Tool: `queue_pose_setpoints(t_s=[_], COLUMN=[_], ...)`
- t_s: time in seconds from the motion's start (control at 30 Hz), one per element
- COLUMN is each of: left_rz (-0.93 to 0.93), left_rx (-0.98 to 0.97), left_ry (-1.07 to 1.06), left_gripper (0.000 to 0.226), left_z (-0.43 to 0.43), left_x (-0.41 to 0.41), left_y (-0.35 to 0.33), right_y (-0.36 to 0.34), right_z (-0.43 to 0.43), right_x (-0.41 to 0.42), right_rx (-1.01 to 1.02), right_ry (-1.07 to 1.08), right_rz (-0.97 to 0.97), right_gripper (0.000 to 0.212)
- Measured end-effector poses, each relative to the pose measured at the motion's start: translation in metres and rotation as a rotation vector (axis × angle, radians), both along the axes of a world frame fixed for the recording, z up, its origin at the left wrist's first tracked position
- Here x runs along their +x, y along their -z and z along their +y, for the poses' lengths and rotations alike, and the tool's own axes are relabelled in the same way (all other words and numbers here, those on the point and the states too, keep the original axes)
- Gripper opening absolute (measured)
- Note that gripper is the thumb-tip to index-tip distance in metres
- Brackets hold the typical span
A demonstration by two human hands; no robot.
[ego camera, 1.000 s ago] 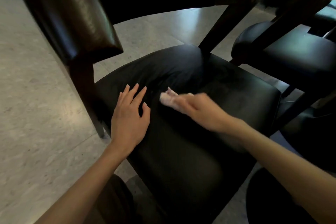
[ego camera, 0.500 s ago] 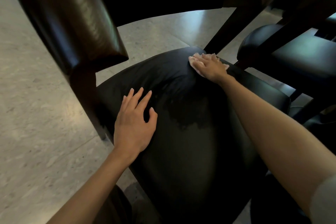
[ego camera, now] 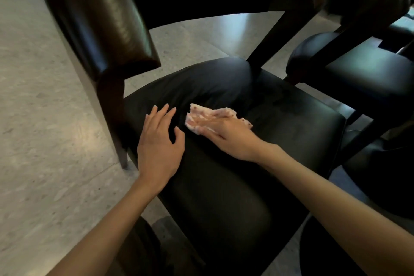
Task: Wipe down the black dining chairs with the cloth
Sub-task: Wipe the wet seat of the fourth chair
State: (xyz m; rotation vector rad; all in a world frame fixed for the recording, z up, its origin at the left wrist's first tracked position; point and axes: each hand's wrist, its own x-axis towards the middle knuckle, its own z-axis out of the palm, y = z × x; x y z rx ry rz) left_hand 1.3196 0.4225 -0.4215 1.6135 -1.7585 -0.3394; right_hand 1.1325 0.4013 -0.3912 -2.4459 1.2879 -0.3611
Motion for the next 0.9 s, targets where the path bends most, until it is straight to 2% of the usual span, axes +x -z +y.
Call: queue_pose_setpoints(t_s=[0.07, 0.17, 0.23, 0.3, 0.43, 0.57, 0.67, 0.73, 0.77, 0.9], left_rz=[0.037, 0.061, 0.059, 0.046, 0.028, 0.046, 0.055, 0.082, 0.094, 0.128], left_rx=[0.000, -0.011, -0.015, -0.014, -0.008, -0.009, -0.026, -0.041, -0.048, -0.078], left_ry=[-0.009, -0.009, -0.008, -0.001, 0.007, 0.008, -0.001, -0.012, -0.020, -0.098], left_gripper=[0.044, 0.043, 0.044, 0.044, 0.044, 0.044, 0.041, 0.038, 0.036, 0.030], left_z=[0.001, 0.001, 0.000, -0.001, -0.003, -0.003, -0.004, -0.005, -0.005, -0.001], left_x=[0.001, 0.001, 0.001, 0.000, 0.001, 0.001, 0.000, 0.000, -0.001, -0.001], left_y=[0.000, 0.000, 0.000, -0.001, 0.000, 0.002, 0.003, 0.004, 0.004, 0.002], right_y=[-0.012, -0.031, -0.037, -0.037, -0.005, 0.009, -0.001, -0.004, -0.003, 0.003], right_z=[-0.002, -0.027, -0.060, -0.098, -0.147, -0.172, -0.170, -0.159, -0.153, -0.133], right_x=[-0.002, -0.013, -0.027, -0.044, -0.063, -0.063, -0.051, -0.042, -0.037, -0.010], right_rx=[-0.086, -0.346, -0.411, -0.344, -0.037, 0.016, -0.018, -0.155, -0.172, -0.022], right_ry=[0.077, 0.235, 0.333, 0.408, 0.528, 0.623, 0.594, 0.561, 0.558, 0.436], right_rz=[0.018, -0.121, -0.126, -0.041, 0.158, 0.271, 0.319, 0.259, 0.203, 0.015], right_gripper=[0.038, 0.035, 0.036, 0.041, 0.056, 0.067, 0.054, 0.037, 0.036, 0.047])
